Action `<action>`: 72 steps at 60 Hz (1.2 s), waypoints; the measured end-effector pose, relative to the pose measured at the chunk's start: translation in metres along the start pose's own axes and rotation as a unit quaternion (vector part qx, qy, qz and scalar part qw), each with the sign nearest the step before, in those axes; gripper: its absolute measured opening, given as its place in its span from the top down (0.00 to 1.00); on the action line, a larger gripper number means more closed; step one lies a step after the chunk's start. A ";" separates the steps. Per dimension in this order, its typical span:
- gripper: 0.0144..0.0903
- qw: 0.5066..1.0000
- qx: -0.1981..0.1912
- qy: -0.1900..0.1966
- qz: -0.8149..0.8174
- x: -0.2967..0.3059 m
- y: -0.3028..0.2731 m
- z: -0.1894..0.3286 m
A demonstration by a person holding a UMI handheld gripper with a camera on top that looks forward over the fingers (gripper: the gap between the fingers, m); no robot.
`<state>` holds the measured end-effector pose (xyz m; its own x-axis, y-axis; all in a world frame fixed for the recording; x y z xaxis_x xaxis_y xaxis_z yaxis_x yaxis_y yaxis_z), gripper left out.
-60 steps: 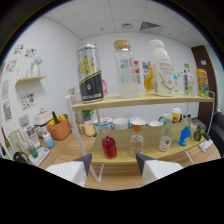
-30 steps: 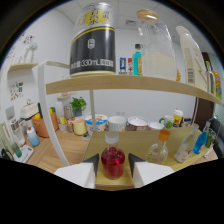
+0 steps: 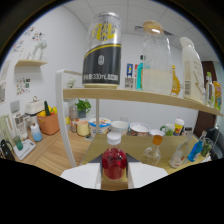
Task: Make me a cup of Vodka Sunrise.
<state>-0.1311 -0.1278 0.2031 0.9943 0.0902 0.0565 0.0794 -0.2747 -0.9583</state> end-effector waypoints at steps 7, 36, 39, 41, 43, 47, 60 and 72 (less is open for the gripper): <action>0.73 1.000 0.006 -0.014 0.011 0.006 0.001 -0.033; 0.72 0.987 -0.055 -0.032 0.146 0.068 0.082 -0.085; 0.73 0.976 -0.049 -0.048 0.208 0.068 0.076 -0.085; 0.73 0.963 -0.046 -0.062 0.258 0.067 0.072 -0.085; 0.73 0.947 -0.043 -0.076 0.309 0.066 0.067 -0.084; 0.73 0.906 -0.037 -0.097 0.410 0.066 0.057 -0.080; 0.73 0.745 -0.014 -0.141 0.652 0.074 0.041 -0.072; 0.73 0.602 -0.011 -0.168 0.780 0.081 0.034 -0.072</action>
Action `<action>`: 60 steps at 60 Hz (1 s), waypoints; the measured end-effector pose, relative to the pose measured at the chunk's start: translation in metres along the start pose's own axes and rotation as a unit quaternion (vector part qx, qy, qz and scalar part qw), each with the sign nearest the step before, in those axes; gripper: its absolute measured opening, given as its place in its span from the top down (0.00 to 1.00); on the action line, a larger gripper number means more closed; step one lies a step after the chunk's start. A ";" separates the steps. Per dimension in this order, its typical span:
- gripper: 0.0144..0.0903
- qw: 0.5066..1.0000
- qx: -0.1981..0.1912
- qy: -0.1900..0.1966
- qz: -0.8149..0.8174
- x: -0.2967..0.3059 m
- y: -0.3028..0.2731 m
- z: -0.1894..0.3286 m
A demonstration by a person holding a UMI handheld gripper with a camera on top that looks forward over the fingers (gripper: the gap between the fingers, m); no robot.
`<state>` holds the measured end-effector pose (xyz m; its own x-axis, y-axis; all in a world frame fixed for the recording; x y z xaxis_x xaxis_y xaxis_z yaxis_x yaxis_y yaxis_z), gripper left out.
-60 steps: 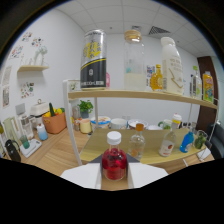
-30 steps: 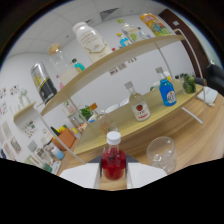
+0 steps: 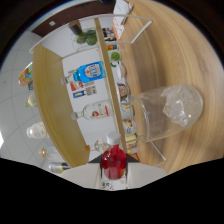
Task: Make me a cup of Vodka Sunrise.
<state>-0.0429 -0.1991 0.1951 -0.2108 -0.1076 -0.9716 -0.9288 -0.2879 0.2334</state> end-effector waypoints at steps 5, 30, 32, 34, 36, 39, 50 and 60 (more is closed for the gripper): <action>0.73 0.997 0.002 -0.031 0.077 -0.010 -0.003 -0.001; 0.73 0.992 0.018 -0.048 0.119 -0.018 -0.017 -0.008; 0.73 0.996 0.020 -0.042 0.077 -0.022 -0.015 -0.008; 0.73 0.999 0.020 -0.036 0.028 -0.027 -0.012 -0.008; 0.73 0.999 0.022 -0.029 -0.024 -0.033 -0.009 -0.008; 0.73 0.994 0.028 -0.018 -0.108 -0.044 -0.002 -0.009; 0.73 0.899 0.041 0.031 -0.435 -0.059 0.034 -0.003; 0.73 0.801 0.034 0.104 -0.589 0.000 0.051 0.015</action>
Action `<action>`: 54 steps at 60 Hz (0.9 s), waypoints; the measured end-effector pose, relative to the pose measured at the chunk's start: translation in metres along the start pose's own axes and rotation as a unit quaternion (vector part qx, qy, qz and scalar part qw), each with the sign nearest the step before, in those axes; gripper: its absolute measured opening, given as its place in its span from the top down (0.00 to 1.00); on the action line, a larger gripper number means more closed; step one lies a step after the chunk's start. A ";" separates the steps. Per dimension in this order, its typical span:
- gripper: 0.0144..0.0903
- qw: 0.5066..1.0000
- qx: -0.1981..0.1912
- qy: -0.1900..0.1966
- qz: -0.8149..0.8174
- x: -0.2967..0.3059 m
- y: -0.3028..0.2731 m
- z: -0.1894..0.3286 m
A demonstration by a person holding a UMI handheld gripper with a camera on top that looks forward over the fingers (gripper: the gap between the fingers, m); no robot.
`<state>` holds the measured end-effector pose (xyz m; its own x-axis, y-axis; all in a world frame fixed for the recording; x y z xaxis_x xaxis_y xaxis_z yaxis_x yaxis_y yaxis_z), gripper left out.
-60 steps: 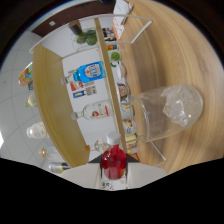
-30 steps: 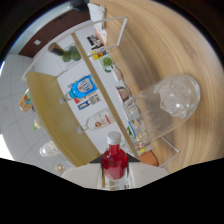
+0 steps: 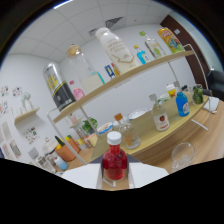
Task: Make me a cup of Vodka Sunrise.
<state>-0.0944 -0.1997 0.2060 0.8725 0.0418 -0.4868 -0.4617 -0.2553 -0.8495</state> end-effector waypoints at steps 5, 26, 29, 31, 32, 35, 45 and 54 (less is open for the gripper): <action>0.73 0.997 -0.030 0.025 -0.074 0.004 0.042 0.013; 0.73 0.967 -0.132 0.067 -0.206 0.025 0.153 0.046; 0.73 0.965 -0.143 0.069 -0.208 0.025 0.162 0.049; 0.73 0.964 -0.150 0.069 -0.210 0.026 0.167 0.049; 0.73 0.962 -0.154 0.071 -0.213 0.026 0.170 0.050; 0.73 0.959 -0.166 0.073 -0.217 0.028 0.178 0.051; 0.72 0.957 -0.182 0.076 -0.212 0.031 0.192 0.052; 0.71 0.954 -0.176 0.072 -0.231 0.030 0.193 0.049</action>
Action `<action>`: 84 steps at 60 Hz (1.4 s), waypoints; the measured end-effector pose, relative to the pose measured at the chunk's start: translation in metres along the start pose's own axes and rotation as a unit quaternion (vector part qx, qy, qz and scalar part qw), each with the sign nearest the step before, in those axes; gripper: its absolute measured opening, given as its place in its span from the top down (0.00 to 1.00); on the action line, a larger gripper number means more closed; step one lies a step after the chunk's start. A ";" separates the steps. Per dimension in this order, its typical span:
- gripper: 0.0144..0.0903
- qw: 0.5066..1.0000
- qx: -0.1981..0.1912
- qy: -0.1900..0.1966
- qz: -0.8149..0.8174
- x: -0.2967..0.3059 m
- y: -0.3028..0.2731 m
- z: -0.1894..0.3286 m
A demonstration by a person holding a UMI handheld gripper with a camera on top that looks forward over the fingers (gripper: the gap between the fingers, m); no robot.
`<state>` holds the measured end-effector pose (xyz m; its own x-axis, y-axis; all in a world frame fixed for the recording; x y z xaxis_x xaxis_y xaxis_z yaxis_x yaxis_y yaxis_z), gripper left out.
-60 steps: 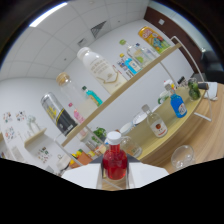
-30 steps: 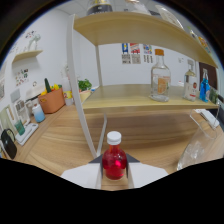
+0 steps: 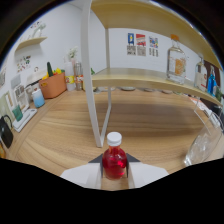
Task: Make me a cup of Vodka Sunrise.
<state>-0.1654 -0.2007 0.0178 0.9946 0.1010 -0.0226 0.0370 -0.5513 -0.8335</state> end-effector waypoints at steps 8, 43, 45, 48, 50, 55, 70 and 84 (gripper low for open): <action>0.71 1.000 -0.003 -0.001 0.005 0.000 0.003 -0.001; 0.05 0.994 0.103 -0.018 0.013 0.040 -0.087 -0.145; 0.05 0.994 0.110 -0.010 0.008 0.052 -0.087 -0.156; 0.05 0.993 0.119 0.001 0.002 0.070 -0.085 -0.169; 0.05 0.993 0.121 0.006 0.002 0.082 -0.080 -0.175; 0.05 0.994 0.106 0.018 0.014 0.111 -0.060 -0.184; 0.06 0.994 0.086 0.048 0.051 0.188 -0.046 -0.211; 0.06 0.981 0.178 0.060 0.051 0.282 -0.190 -0.246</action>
<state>0.1320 -0.2716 0.3056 0.9964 -0.0494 -0.0687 -0.0781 -0.2262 -0.9709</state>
